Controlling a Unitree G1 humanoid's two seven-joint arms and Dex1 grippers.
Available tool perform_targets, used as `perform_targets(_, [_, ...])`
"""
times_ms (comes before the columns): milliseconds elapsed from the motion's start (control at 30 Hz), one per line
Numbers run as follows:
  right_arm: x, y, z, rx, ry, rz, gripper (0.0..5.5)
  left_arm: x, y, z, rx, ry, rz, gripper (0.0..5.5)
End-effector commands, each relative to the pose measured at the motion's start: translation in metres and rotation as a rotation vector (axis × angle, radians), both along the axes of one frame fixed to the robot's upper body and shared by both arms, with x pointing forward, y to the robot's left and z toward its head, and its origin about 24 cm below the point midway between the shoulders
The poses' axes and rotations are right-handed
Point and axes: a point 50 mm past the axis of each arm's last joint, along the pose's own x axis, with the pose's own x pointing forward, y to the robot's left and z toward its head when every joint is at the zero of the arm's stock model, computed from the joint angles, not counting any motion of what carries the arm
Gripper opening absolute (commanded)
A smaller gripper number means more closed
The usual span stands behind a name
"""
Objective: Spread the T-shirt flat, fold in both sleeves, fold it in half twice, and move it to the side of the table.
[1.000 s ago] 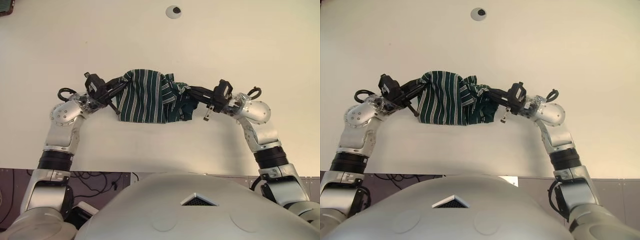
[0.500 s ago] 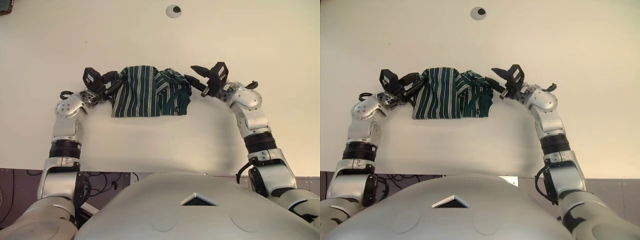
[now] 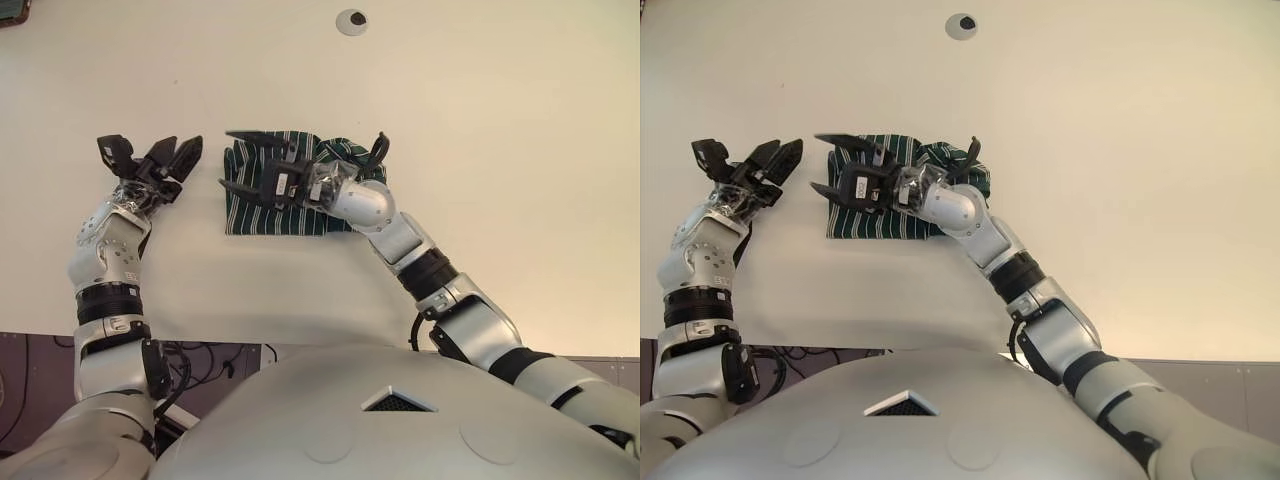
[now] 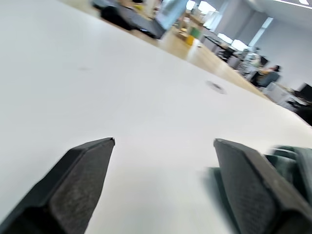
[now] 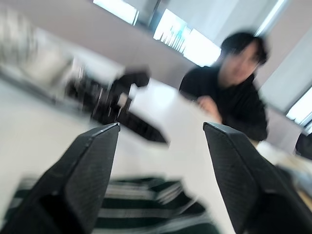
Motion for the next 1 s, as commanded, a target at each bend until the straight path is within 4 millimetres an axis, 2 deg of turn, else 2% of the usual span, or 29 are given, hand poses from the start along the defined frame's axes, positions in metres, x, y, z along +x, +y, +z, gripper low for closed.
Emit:
perform_targets(33, [0.018, -0.042, -0.056, -0.288, 0.091, -0.225, 3.15, 0.006, 0.003, 0.034, -0.032, -0.325, 0.122, 3.72])
perform_targets(100, [0.021, -0.08, -0.074, -0.367, 0.127, -0.335, 3.15, 0.004, -0.013, 0.04, -0.044, -0.45, 0.135, 3.72])
perform_targets(200, [0.016, -0.15, -0.088, -0.339, 0.284, -0.494, 3.15, -0.002, -0.044, 0.041, -0.125, -0.555, 0.116, 3.72])
perform_targets(267, [0.017, -0.199, -0.082, -0.268, 0.34, -0.628, 3.15, -0.004, -0.057, 0.041, -0.181, -0.596, 0.131, 3.72])
perform_targets(300, [0.021, -0.223, -0.072, -0.216, 0.327, -0.709, 3.15, -0.003, -0.062, 0.041, -0.219, -0.615, 0.154, 3.72])
perform_targets(367, [0.032, -0.253, -0.048, -0.098, 0.255, -0.813, 3.15, 0.001, -0.077, 0.039, -0.259, -0.638, 0.215, 3.72])
perform_targets(433, [0.041, -0.259, -0.025, 0.018, 0.167, -0.787, 3.15, 0.008, -0.094, 0.031, -0.275, -0.623, 0.267, 3.72])
perform_targets(567, [0.064, -0.253, 0.01, 0.177, 0.048, -0.677, 3.15, 0.015, -0.12, 0.016, -0.223, -0.585, 0.275, 3.72])
perform_targets(633, [0.069, -0.254, 0.027, 0.293, -0.02, -0.663, 3.15, 0.017, -0.128, 0.012, -0.24, -0.565, 0.245, 3.72])
perform_targets(733, [0.066, -0.257, 0.047, 0.489, -0.13, -0.638, 3.15, 0.017, -0.131, 0.009, -0.217, -0.572, 0.234, 3.72])
perform_targets(800, [0.057, -0.268, 0.066, 0.751, -0.183, -0.659, 3.15, 0.019, -0.13, 0.013, -0.251, -0.578, 0.228, 3.72])
perform_targets(867, [0.028, -0.285, 0.083, 0.943, -0.281, -0.703, 3.15, 0.03, -0.137, 0.032, -0.236, -0.646, 0.168, 3.72])
perform_targets(933, [-0.002, -0.29, 0.09, 0.985, -0.368, -0.756, 3.15, 0.043, -0.147, 0.047, -0.187, -0.696, 0.097, 3.72])
perform_targets(1000, [-0.027, -0.282, 0.095, 1.031, -0.42, -0.794, 3.15, 0.051, -0.155, 0.053, -0.149, -0.719, 0.051, 3.72])
